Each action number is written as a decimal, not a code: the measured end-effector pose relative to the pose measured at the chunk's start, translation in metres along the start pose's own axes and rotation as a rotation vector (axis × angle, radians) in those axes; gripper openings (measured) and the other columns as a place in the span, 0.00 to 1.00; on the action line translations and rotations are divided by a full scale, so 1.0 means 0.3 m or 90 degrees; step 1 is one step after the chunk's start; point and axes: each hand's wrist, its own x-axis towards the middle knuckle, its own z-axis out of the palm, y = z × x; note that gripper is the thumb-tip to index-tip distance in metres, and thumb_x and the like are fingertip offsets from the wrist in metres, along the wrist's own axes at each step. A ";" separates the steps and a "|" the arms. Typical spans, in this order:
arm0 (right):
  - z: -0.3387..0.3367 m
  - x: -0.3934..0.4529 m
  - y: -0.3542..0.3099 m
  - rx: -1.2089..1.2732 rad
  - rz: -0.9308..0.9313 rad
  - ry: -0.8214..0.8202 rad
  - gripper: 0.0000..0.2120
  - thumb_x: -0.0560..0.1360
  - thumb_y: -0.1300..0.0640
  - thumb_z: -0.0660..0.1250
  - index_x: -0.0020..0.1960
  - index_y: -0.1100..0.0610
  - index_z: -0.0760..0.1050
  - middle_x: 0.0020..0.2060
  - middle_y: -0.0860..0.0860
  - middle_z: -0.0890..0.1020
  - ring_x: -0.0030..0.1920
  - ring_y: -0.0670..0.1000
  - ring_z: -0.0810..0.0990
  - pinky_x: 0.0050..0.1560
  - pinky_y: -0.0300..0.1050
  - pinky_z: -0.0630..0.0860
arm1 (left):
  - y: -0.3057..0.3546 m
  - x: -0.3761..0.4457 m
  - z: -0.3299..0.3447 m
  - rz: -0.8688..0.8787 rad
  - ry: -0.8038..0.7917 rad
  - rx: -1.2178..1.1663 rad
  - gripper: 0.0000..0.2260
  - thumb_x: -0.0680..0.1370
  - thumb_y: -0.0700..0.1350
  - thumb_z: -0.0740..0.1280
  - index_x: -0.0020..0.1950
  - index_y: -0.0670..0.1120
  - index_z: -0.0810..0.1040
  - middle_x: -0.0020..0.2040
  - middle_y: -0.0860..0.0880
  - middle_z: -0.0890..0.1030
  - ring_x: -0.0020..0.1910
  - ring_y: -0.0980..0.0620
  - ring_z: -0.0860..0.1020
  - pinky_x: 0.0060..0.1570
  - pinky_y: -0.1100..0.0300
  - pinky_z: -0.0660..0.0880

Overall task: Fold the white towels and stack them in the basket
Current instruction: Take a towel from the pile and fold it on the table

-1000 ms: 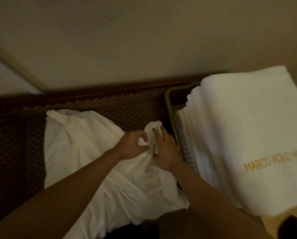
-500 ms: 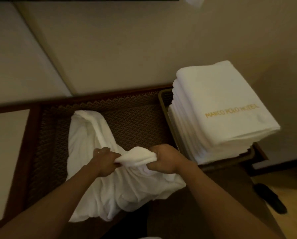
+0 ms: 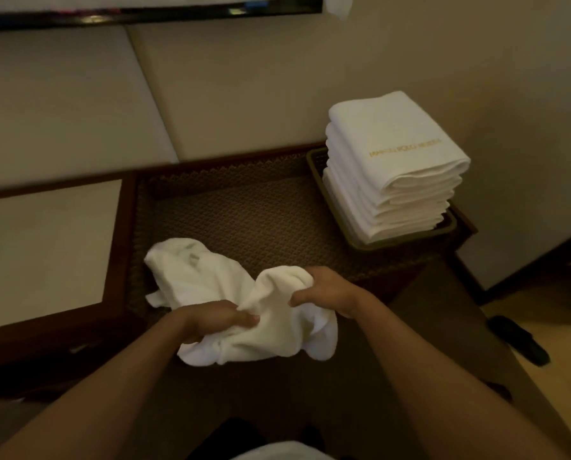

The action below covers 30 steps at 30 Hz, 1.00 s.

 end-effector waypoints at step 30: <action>1.284 -0.411 -0.360 0.322 0.018 0.193 0.07 0.74 0.65 0.74 0.51 0.59 0.80 0.51 0.60 0.84 0.48 0.58 0.83 0.49 0.55 0.82 | -1.254 -1.135 -0.104 0.045 0.467 0.152 0.13 0.86 0.50 0.55 0.55 0.52 0.80 0.51 0.50 0.81 0.48 0.49 0.80 0.54 0.48 0.78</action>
